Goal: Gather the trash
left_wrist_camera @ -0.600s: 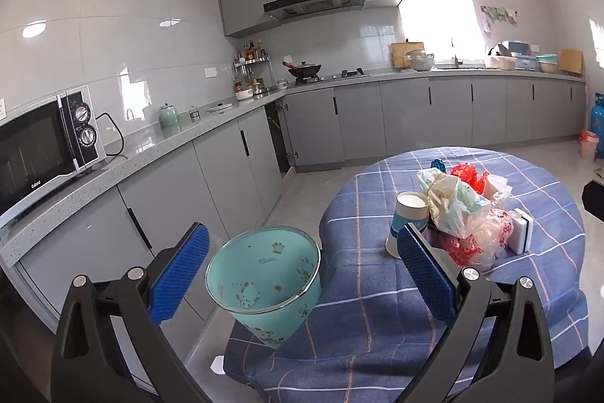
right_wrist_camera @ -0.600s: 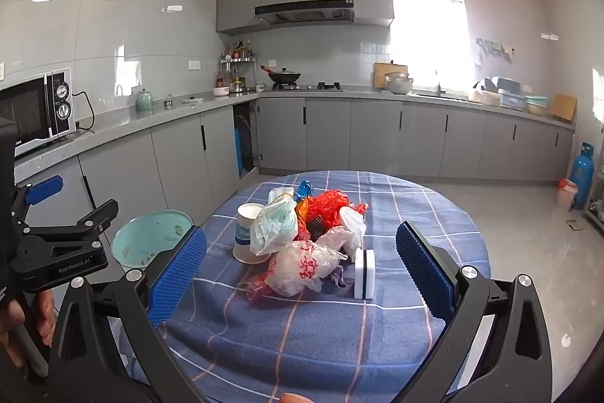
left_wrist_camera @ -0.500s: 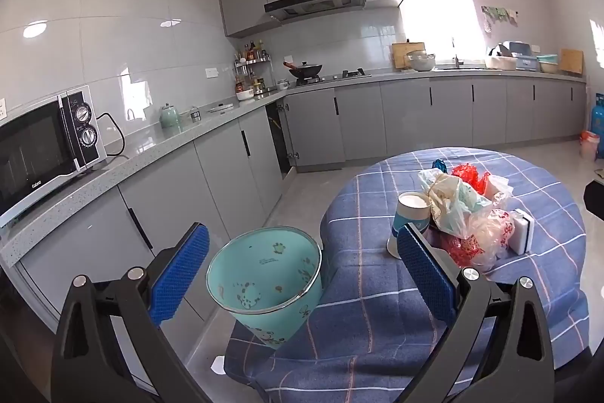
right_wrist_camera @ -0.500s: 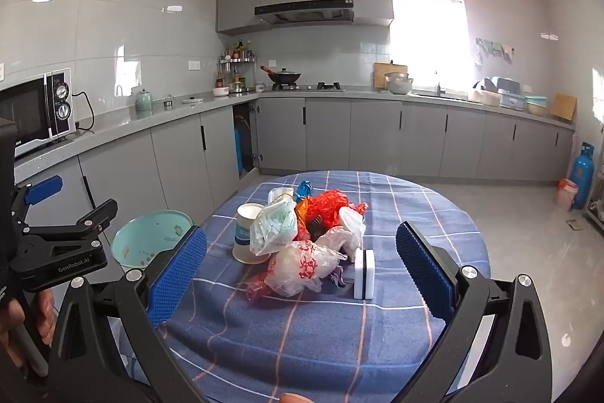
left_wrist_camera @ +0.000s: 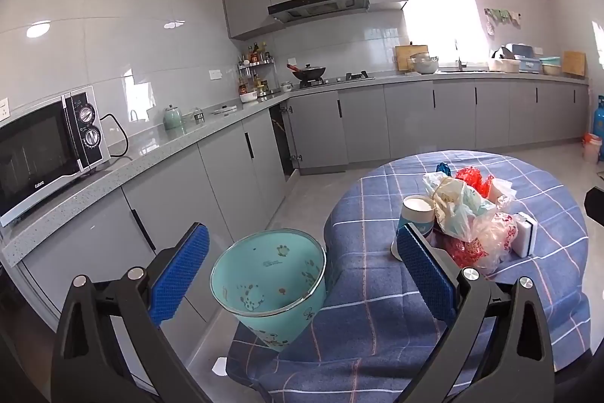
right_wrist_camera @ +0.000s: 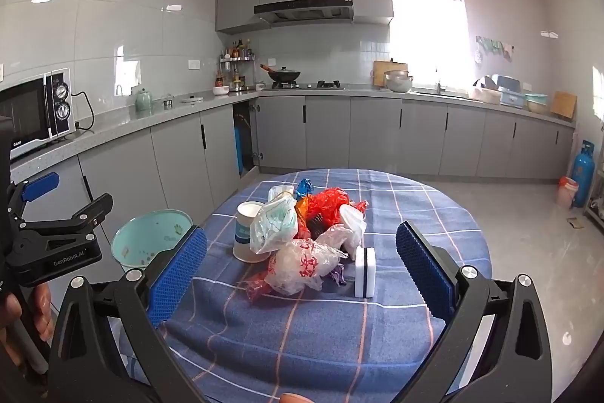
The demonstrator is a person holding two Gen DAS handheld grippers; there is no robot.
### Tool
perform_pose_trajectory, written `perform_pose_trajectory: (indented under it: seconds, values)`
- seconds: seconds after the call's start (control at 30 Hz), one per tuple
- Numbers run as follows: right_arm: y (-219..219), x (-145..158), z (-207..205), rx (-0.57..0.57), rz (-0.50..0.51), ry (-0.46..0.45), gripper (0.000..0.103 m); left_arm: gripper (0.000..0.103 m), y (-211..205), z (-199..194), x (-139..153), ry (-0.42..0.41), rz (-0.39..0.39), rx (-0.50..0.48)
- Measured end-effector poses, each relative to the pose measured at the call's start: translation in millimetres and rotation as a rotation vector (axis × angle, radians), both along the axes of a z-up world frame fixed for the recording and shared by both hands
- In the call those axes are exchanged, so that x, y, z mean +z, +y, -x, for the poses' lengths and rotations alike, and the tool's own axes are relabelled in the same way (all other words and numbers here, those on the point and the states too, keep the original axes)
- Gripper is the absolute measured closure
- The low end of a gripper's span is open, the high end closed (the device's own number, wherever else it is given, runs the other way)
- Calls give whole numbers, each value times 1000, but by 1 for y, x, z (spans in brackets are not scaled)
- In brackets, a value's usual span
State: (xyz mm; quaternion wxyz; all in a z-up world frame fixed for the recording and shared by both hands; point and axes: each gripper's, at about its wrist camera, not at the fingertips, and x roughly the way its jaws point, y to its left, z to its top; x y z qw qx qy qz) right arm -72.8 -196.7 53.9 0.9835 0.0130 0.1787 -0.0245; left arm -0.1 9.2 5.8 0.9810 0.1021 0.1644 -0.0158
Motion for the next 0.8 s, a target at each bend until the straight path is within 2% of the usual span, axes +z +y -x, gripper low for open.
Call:
perform_pose_trajectory:
  seconds: [0.8]
  values:
    - [0, 0, 2, 3, -7, -2, 4, 5, -1, 2, 0, -15, -10, 1]
